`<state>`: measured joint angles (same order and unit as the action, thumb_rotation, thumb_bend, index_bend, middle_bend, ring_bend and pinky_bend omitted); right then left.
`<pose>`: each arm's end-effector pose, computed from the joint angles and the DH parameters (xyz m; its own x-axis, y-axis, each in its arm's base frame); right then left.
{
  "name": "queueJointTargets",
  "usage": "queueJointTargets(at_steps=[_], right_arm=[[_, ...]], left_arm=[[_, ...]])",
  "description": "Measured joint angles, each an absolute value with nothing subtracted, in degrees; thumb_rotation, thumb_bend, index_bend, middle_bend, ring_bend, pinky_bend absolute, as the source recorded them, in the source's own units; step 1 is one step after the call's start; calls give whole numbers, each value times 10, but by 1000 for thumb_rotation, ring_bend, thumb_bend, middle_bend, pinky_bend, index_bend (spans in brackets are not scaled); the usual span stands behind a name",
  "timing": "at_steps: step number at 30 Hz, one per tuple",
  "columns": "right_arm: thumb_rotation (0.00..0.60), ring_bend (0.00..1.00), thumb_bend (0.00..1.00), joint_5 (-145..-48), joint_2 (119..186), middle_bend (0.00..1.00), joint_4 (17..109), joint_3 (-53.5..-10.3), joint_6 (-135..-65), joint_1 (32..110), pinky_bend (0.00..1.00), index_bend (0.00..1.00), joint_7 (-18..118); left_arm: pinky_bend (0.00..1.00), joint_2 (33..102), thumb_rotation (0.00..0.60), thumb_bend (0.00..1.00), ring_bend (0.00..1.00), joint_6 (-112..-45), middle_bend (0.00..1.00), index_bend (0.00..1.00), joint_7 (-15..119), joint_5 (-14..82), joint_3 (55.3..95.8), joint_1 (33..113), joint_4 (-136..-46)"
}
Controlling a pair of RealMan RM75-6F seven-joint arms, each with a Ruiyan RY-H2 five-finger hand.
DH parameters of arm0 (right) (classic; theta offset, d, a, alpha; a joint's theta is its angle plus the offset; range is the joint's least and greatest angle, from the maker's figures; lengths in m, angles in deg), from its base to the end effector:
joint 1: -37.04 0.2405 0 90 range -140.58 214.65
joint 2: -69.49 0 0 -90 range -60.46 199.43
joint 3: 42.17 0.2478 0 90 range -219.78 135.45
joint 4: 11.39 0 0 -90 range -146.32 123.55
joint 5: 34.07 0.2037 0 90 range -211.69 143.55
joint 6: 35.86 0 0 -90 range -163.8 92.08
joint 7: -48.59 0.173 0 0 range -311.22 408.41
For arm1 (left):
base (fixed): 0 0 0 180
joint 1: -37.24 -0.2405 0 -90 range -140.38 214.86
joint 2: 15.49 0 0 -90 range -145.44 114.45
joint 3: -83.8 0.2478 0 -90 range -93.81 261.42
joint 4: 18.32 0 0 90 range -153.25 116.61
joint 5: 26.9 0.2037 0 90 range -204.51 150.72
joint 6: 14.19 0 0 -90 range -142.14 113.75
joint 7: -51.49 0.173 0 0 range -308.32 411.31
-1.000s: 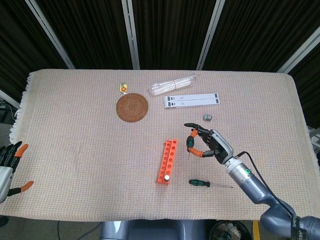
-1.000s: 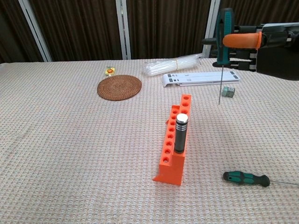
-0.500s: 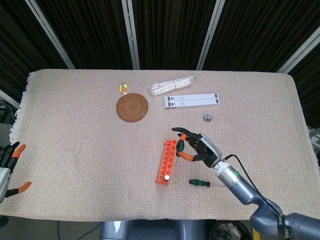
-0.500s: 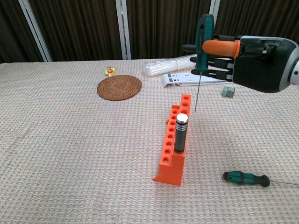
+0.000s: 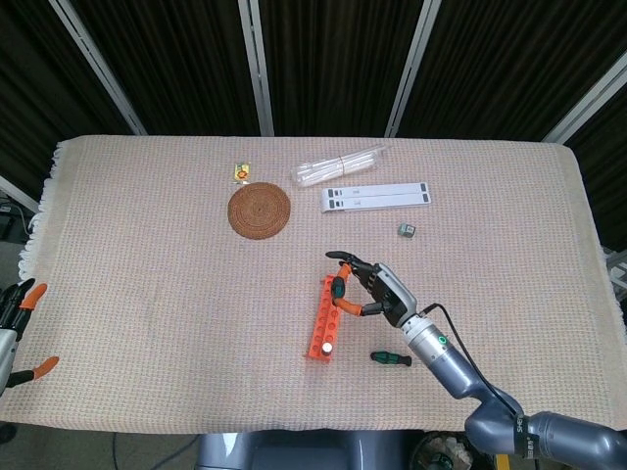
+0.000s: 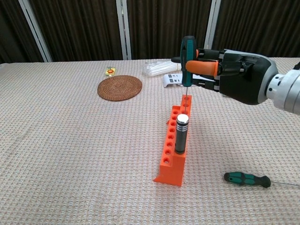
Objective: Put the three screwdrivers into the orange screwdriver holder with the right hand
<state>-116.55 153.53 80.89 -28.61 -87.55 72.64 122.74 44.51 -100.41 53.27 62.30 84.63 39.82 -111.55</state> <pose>-0.1090 -0.3287 -0.0029 -0.7804 -0.5583 0.2814 -0.4572 0.2026 -0.8660 -0.3069 0.1835 0.1713 0.4787 0.0593 0.8760 0.8779 -0.0273 -0.4780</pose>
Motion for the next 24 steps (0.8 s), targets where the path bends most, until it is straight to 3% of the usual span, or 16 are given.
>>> queueJointTargets(at_steps=[24], right_arm=[[600, 0, 314, -1154, 1566, 152, 804, -308, -900, 719, 0, 570, 1168]], left_arm=[[0, 452, 600, 81, 0, -999, 0, 0, 520, 619, 846, 399, -1100]])
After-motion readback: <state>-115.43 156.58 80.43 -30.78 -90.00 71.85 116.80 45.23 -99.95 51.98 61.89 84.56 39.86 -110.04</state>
